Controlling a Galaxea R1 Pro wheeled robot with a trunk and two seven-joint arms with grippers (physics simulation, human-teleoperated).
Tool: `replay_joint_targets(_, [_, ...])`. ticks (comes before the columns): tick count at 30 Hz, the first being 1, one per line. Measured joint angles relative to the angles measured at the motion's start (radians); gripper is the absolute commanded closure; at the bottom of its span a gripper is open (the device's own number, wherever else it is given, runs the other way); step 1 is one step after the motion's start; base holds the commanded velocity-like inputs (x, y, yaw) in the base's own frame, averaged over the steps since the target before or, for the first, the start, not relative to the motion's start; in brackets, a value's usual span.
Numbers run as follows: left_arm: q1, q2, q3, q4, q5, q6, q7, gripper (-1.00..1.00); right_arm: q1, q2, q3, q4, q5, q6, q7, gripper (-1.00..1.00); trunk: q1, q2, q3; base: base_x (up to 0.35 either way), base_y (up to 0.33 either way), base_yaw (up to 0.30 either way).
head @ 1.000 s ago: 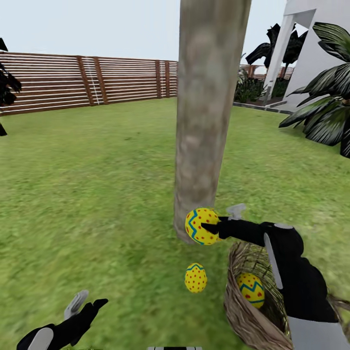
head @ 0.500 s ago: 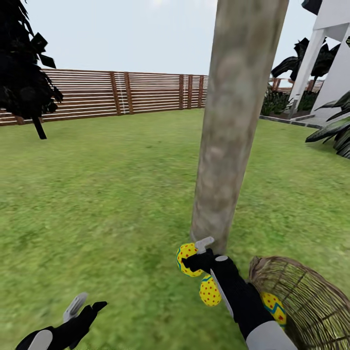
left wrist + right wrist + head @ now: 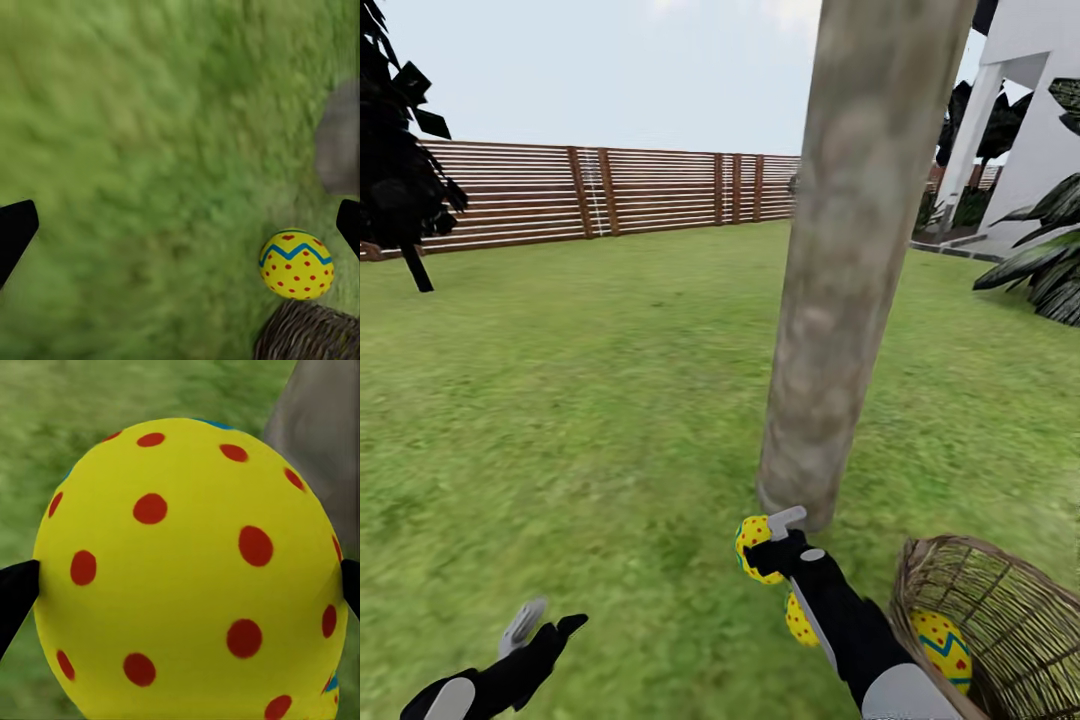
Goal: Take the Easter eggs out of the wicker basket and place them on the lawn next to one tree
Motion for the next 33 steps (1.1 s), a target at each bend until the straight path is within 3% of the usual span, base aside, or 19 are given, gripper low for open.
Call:
replay_joint_targets(9, [0.0, 0.0, 0.0, 0.0, 0.002, 0.001, -0.001, -1.0, -0.012, 0.0, -0.001, 0.024, -0.004, 0.004, -0.002, 1.0, 0.0, 0.0, 0.0, 0.177, 0.282, -0.172])
replay_joint_targets(15, [0.0, 0.0, 0.001, -0.001, 0.002, 0.001, -0.001, -1.0, -0.095, 0.026, -0.004, 0.22, -0.013, 0.003, -0.004, 1.0, 0.0, 0.0, 0.0, 0.167, 0.287, -0.004])
replay_joint_targets(27, [0.0, 0.0, 0.0, 0.001, 0.0, 0.001, -0.001, -1.0, -0.106, 0.027, -0.005, 0.238, -0.011, -0.003, -0.005, 1.0, 0.0, 0.0, 0.0, 0.182, 0.285, -0.062])
replay_joint_targets(33, [0.0, -0.003, 0.004, 0.001, 0.008, 0.002, -0.001, -1.0, -0.106, 0.027, -0.005, 0.238, -0.009, -0.007, -0.014, 1.0, 0.0, 0.0, 0.0, 0.069, 0.095, -0.065])
